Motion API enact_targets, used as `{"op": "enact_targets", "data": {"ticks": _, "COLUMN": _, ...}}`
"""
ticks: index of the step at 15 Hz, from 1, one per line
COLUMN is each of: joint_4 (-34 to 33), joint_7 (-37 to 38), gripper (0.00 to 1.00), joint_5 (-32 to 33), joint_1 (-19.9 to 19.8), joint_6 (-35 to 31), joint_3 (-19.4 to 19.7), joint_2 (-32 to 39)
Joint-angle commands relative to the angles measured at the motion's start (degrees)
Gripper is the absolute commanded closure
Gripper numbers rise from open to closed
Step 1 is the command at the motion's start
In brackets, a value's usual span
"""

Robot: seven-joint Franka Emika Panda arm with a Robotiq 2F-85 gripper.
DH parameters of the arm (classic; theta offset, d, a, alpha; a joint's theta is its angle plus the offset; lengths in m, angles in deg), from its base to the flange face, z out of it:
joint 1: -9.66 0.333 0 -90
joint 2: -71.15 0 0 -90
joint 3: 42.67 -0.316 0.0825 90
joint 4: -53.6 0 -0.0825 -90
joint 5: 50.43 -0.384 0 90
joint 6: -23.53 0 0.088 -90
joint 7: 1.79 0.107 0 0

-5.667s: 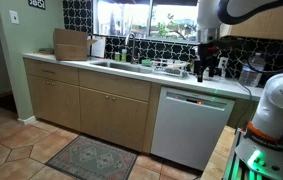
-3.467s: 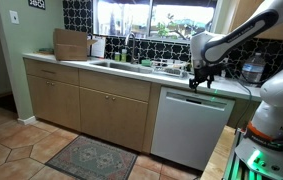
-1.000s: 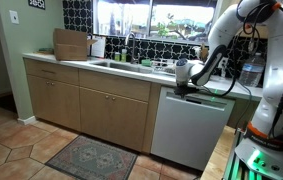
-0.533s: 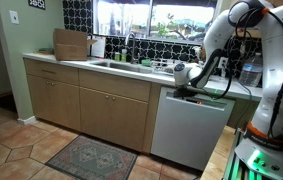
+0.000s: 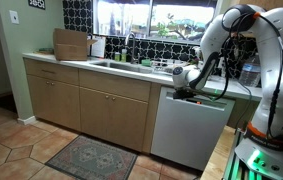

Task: Press a button on the dishwasher

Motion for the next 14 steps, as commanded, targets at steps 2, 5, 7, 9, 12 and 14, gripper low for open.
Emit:
{"op": "enact_targets", "data": {"ticks": 2, "joint_4": -2.2, "joint_7": 0.6, "gripper": 1.00, "joint_5": 1.9, "joint_1": -1.5, "joint_6": -0.4, "joint_3": -0.4, "joint_2": 2.7}}
{"op": "enact_targets", "data": {"ticks": 5, "joint_4": -3.3, "joint_7": 0.8, "gripper": 1.00, "joint_5": 2.2, "joint_1": -1.9, "joint_6": -0.6, "joint_3": -0.3, "joint_2": 3.9}}
{"op": "enact_targets", "data": {"ticks": 7, "joint_4": -4.2, "joint_7": 1.0, "gripper": 1.00, "joint_5": 2.4, "joint_1": -2.1, "joint_6": -0.8, "joint_3": -0.3, "joint_2": 4.7}}
{"op": "enact_targets", "data": {"ticks": 9, "joint_4": -5.0, "joint_7": 1.2, "gripper": 1.00, "joint_5": 2.8, "joint_1": -2.2, "joint_6": -0.9, "joint_3": -0.3, "joint_2": 5.4}}
{"op": "enact_targets", "data": {"ticks": 12, "joint_4": -6.0, "joint_7": 1.2, "gripper": 1.00, "joint_5": 3.3, "joint_1": -2.3, "joint_6": -1.0, "joint_3": -0.4, "joint_2": 6.3}}
{"op": "enact_targets", "data": {"ticks": 14, "joint_4": -6.5, "joint_7": 0.9, "gripper": 1.00, "joint_5": 3.2, "joint_1": -2.4, "joint_6": -1.0, "joint_3": -0.5, "joint_2": 6.8}}
